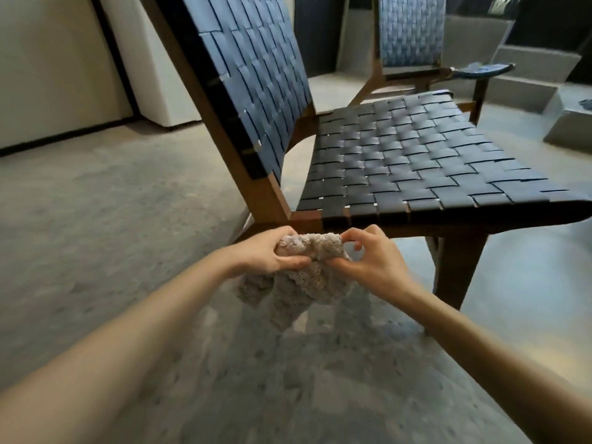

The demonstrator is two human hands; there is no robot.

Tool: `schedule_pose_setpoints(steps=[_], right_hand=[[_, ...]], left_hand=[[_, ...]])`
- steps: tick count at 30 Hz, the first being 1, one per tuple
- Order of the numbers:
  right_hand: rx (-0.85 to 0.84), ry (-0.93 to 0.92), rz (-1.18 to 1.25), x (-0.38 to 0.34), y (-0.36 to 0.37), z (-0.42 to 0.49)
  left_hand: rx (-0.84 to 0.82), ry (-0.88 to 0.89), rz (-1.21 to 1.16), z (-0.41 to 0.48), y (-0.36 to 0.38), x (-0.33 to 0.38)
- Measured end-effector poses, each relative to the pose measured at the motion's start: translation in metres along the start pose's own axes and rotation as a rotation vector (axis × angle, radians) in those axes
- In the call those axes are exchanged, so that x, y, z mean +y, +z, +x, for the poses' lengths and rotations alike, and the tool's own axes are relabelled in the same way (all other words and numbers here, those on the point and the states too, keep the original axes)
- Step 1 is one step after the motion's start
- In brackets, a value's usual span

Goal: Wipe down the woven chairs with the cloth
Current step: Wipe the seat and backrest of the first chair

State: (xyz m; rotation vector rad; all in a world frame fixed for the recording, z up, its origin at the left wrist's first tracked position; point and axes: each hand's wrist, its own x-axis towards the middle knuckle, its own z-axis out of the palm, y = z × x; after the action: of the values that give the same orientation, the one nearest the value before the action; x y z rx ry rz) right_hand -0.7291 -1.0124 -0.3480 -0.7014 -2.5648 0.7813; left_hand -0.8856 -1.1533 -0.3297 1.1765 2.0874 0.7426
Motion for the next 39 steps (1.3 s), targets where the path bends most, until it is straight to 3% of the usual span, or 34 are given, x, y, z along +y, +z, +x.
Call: schedule_pose_setpoints(steps=[5,8,10,15,18,22,27,31,35,39], right_hand=[[-0.194,-0.042,-0.024,-0.034,0.022,0.008],[-0.201,-0.135,-0.120,-0.054,0.032,0.008],[-0.173,-0.205,-0.158,-0.070,0.037,0.008],[-0.107,-0.392,-0.171,-0.096,0.040,0.001],[-0.055,-0.412,-0.192,-0.102,0.041,-0.004],[-0.039,-0.295,-0.240,-0.103,0.045,-0.003],[-0.120,-0.093,-0.232,-0.084,0.054,0.005],[-0.146,0.015,-0.113,-0.062,0.073,0.011],[-0.017,0.109,0.145,-0.041,0.097,0.013],[0.070,0.335,0.467,-0.026,0.127,0.017]], left_hand=[[-0.015,-0.059,-0.010,-0.043,-0.016,-0.053],[0.080,-0.121,0.268,-0.059,-0.017,-0.072],[0.108,-0.111,0.322,-0.071,-0.017,-0.073],[0.175,0.138,-0.098,-0.084,-0.009,-0.072],[0.245,0.108,-0.300,-0.084,0.002,-0.077],[0.279,0.052,-0.279,-0.078,0.014,-0.084],[0.403,-0.125,0.208,-0.066,0.005,-0.101],[0.592,-0.155,0.174,-0.053,-0.022,-0.101],[0.764,-0.128,0.218,-0.021,-0.032,-0.083],[0.732,-0.089,0.059,0.020,-0.025,-0.074]])
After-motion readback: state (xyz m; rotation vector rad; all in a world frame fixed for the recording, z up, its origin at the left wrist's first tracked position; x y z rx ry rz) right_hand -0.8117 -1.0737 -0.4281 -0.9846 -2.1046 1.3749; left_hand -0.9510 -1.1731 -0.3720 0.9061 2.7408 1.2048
